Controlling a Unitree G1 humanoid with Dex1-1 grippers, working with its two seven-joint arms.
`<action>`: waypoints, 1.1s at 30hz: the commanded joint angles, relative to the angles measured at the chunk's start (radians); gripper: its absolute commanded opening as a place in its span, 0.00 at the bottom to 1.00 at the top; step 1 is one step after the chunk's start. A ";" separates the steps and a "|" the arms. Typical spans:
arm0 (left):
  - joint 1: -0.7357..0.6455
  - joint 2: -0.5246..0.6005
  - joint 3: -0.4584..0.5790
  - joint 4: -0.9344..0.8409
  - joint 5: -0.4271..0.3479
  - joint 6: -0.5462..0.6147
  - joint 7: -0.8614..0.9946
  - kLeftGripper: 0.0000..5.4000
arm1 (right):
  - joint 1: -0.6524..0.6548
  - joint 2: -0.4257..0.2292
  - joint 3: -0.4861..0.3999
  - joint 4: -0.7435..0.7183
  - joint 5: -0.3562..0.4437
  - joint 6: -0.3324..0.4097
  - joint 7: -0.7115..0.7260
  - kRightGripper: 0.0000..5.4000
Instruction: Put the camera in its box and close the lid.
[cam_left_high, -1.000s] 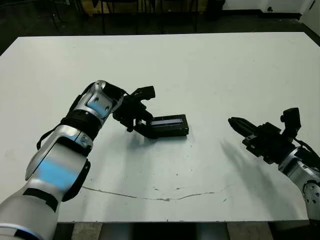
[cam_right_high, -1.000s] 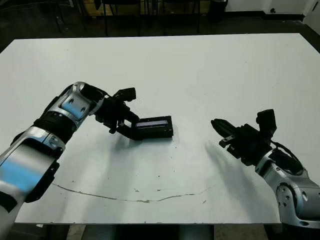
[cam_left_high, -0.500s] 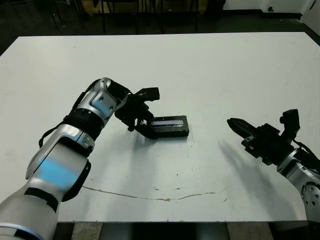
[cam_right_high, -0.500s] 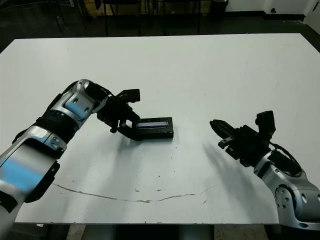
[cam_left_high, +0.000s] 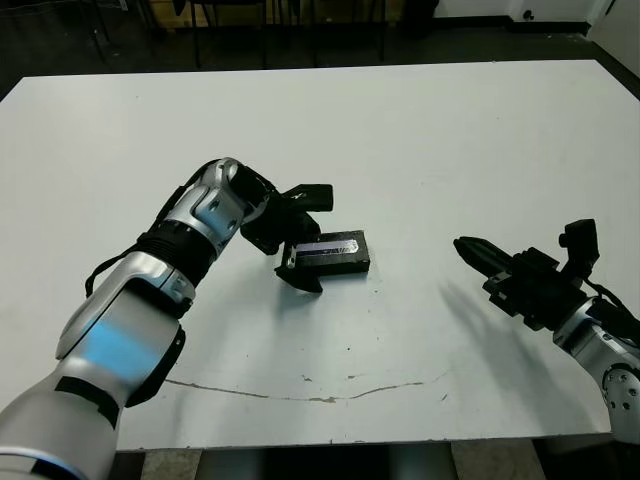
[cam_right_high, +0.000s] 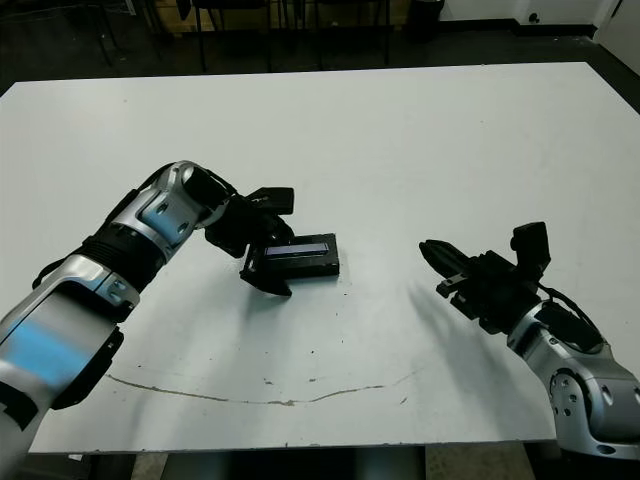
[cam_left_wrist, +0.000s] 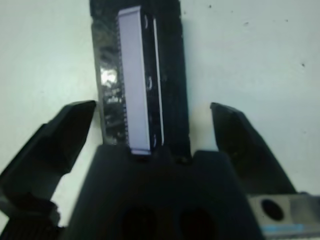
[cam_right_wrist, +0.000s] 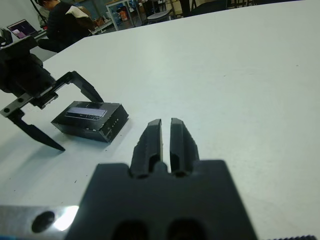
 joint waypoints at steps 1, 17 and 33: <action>0.100 0.061 -0.036 -0.006 0.040 0.039 0.004 0.99 | 0.000 0.000 0.002 0.008 0.004 0.020 -0.009 0.00; 0.385 0.406 0.049 -0.207 -0.054 -0.134 0.007 0.99 | -0.009 -0.008 0.017 0.015 -0.005 0.017 0.000 0.00; 0.804 0.054 0.544 -0.995 -0.358 0.056 0.859 0.78 | -0.012 0.036 0.009 -0.013 0.026 0.040 -0.049 0.00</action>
